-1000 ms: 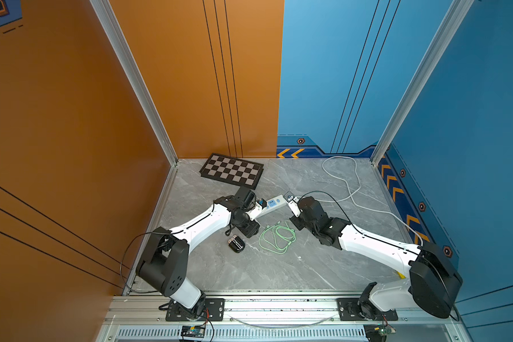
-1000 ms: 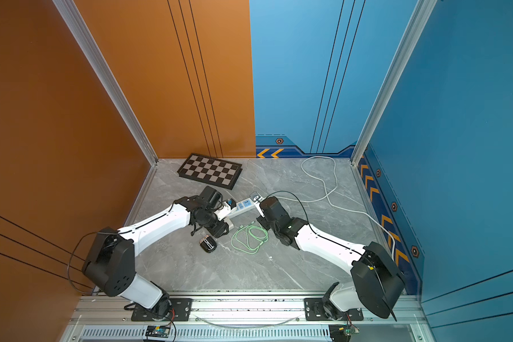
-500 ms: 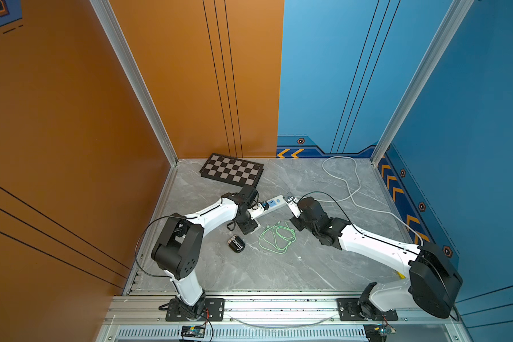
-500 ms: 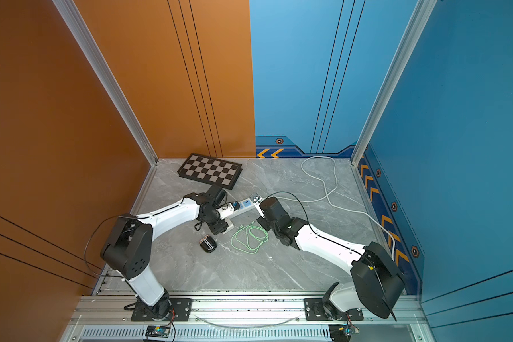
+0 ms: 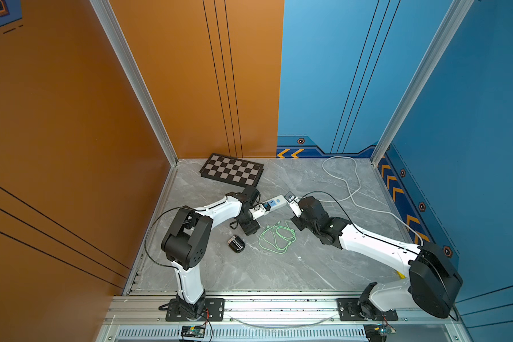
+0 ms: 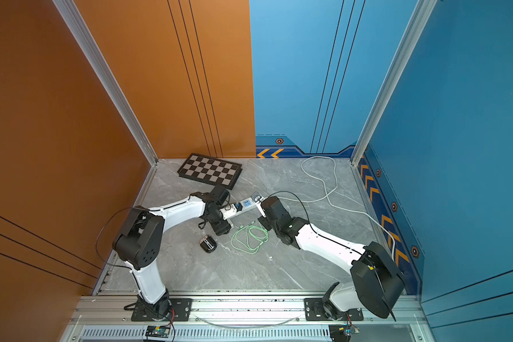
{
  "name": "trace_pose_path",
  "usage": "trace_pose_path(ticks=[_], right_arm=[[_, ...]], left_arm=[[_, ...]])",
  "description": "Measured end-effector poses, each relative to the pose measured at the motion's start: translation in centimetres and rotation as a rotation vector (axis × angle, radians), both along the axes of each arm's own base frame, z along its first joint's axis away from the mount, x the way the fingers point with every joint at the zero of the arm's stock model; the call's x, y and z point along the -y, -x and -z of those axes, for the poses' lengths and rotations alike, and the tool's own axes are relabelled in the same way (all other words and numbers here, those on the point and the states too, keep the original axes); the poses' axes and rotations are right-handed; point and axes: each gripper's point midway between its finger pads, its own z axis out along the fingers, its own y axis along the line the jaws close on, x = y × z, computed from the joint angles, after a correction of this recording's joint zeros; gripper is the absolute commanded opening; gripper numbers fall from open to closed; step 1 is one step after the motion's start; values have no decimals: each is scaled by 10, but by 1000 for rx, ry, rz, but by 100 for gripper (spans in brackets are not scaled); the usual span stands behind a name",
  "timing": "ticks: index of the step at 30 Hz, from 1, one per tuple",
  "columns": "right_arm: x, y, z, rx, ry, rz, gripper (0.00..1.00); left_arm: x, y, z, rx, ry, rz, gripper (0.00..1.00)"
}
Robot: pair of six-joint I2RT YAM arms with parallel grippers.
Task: Charge the electric shaver
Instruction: Pick up the plug from the center of the board.
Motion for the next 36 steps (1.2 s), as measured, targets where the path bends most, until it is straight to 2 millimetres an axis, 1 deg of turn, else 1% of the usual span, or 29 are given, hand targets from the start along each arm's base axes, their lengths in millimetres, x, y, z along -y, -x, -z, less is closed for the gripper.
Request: trace_pose_path(ticks=[2, 5, 8, 9, 14, 16, 19, 20, 22, 24, 28, 31, 33, 34, 36], right_arm=[[1, -1, 1, -2, 2, 2, 0], [2, 0, 4, -10, 9, 3, 0], [1, -1, 7, -15, 14, 3, 0], [1, -1, 7, -16, 15, 4, 0], [1, 0, 7, -16, 15, 4, 0], [2, 0, 8, -18, 16, 4, 0], [3, 1, 10, -29, 26, 4, 0], [4, 2, 12, -34, 31, 4, 0], [5, 4, 14, -45, 42, 3, 0], [7, 6, 18, -60, 55, 3, 0], [10, 12, 24, -86, 80, -2, 0], [8, 17, 21, -70, 98, -30, 0], [6, 27, 17, -39, 122, -73, 0], [3, 33, 15, -16, 139, -103, 0], [-2, 43, 9, 39, 169, -155, 0]], left_arm=[[-3, 1, 4, -4, 5, -9, 70], [-6, 0, 4, 2, 23, -23, 68], [-5, 0, 3, 2, 39, -24, 62], [-4, 0, 4, 1, 44, -22, 59], [1, -3, 3, 11, 72, -20, 40], [2, -3, 2, 16, 82, -19, 24], [2, 0, 0, 21, 92, -16, 3], [2, 2, -3, 26, 97, -14, 0], [4, 5, -13, 46, 109, -7, 0], [8, 7, -32, 88, 131, 6, 0], [21, 23, -82, 189, 221, 59, 0], [28, 36, -115, 228, 304, 87, 0], [31, 44, -126, 225, 344, 91, 0], [32, 48, -127, 212, 357, 92, 0], [33, 54, -124, 172, 368, 90, 0]])
